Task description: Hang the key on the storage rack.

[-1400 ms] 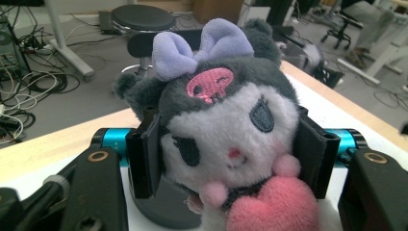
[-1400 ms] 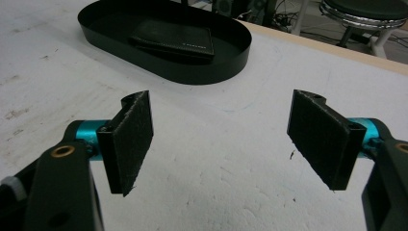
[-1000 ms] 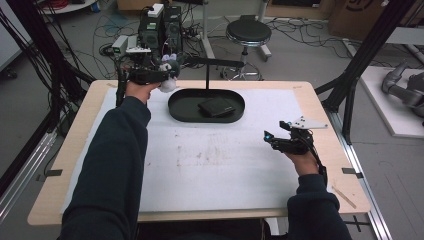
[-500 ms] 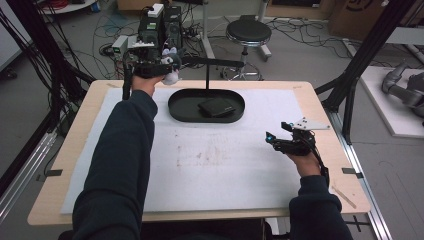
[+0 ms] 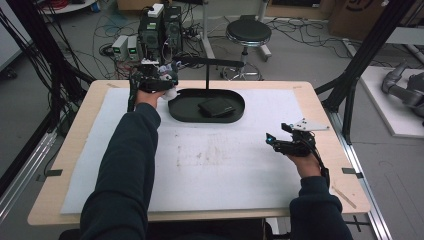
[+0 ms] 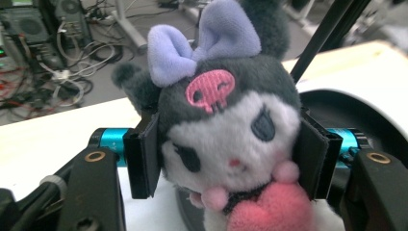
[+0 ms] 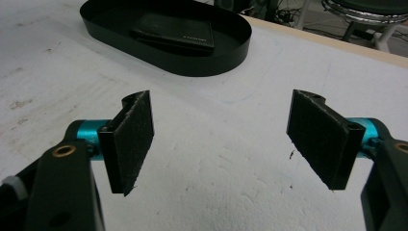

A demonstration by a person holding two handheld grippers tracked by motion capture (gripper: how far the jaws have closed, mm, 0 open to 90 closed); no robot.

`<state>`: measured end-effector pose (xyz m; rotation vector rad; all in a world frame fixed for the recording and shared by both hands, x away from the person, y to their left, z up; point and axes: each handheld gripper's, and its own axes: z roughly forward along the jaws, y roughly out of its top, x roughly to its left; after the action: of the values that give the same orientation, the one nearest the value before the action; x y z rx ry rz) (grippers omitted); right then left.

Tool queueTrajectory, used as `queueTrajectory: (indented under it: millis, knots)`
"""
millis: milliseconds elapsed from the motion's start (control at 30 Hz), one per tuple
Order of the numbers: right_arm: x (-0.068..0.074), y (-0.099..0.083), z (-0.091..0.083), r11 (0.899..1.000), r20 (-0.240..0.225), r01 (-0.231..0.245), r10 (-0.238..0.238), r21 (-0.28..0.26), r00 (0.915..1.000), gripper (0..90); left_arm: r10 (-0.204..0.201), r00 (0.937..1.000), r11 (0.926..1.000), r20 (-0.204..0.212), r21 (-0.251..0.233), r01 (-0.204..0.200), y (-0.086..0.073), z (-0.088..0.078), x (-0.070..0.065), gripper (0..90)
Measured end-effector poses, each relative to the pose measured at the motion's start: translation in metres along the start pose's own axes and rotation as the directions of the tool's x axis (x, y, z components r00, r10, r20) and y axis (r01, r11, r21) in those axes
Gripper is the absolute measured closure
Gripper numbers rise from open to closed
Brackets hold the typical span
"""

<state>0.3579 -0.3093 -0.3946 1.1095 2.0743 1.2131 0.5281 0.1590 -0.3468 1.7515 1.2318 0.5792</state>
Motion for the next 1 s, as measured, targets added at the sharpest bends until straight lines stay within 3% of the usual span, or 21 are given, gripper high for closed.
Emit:
queueTrajectory:
  millis: [167, 367, 433, 700, 867, 1000]
  knots:
    - [0.0, -0.001, 0.0, 1.0, 0.0, -0.004, 0.004, 0.001, 1.0, 25.3, 0.071, 0.9964, 0.9959, -0.045, 0.059, -0.068, -0.006, 0.012, -0.008, 33.1]
    - [0.0, -0.002, 0.0, 1.0, 0.001, 0.005, -0.005, 0.003, 1.0, 25.4, 0.089, 0.9942, 0.9846, -0.06, 0.156, -0.078, -0.023, 0.025, -0.014, 28.5]
    - [0.0, -0.002, 0.0, 1.0, 0.002, 0.006, -0.006, 0.009, 1.0, 25.4, 0.082, 0.9951, 0.9839, -0.056, 0.163, -0.072, -0.028, 0.025, -0.013, 28.5]
    - [0.003, -0.001, 0.001, 1.0, 0.001, 0.017, -0.017, 0.007, 0.9999, 25.4, 0.04, 0.9988, 0.9936, -0.028, 0.107, -0.037, -0.038, 0.007, -0.008, 28.3]
    - [0.005, -0.002, 0.001, 1.0, -0.006, 0.026, -0.026, 0.01, 0.9996, 25.3, 0.027, 0.9989, 0.9991, 0.037, 0.033, -0.028, -0.044, -0.013, -0.009, 27.4]
    - [0.004, -0.002, 0.002, 0.999, -0.008, 0.035, -0.035, 0.007, 0.9994, 25.0, 0.025, 0.9968, 0.999, 0.076, -0.038, -0.022, -0.047, -0.033, -0.009, 27.2]
